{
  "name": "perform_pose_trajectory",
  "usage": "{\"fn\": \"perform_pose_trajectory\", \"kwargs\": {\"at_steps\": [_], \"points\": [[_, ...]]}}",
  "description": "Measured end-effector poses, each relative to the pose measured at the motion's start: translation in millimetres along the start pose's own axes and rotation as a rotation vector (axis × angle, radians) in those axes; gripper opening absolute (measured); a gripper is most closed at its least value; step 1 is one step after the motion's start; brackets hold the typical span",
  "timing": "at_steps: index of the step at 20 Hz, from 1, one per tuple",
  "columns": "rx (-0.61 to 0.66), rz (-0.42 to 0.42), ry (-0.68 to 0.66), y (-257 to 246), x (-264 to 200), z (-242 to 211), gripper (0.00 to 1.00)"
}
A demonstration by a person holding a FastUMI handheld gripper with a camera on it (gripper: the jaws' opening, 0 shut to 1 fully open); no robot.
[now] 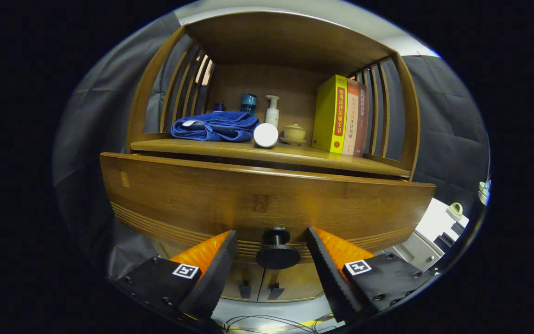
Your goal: Pull open the drawer, take out the items inside it, and place them on the countertop above the cabinet.
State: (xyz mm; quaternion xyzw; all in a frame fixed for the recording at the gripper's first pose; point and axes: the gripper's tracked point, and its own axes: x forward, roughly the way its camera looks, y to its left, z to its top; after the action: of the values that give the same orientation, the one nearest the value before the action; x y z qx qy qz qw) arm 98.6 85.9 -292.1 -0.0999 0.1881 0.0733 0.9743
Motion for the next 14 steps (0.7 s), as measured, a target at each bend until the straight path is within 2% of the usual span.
{"fn": "perform_pose_trajectory", "kwargs": {"at_steps": [14], "points": [[-0.028, -0.002, 0.018, 7.1, 46.2, -0.9, 0.99]]}}
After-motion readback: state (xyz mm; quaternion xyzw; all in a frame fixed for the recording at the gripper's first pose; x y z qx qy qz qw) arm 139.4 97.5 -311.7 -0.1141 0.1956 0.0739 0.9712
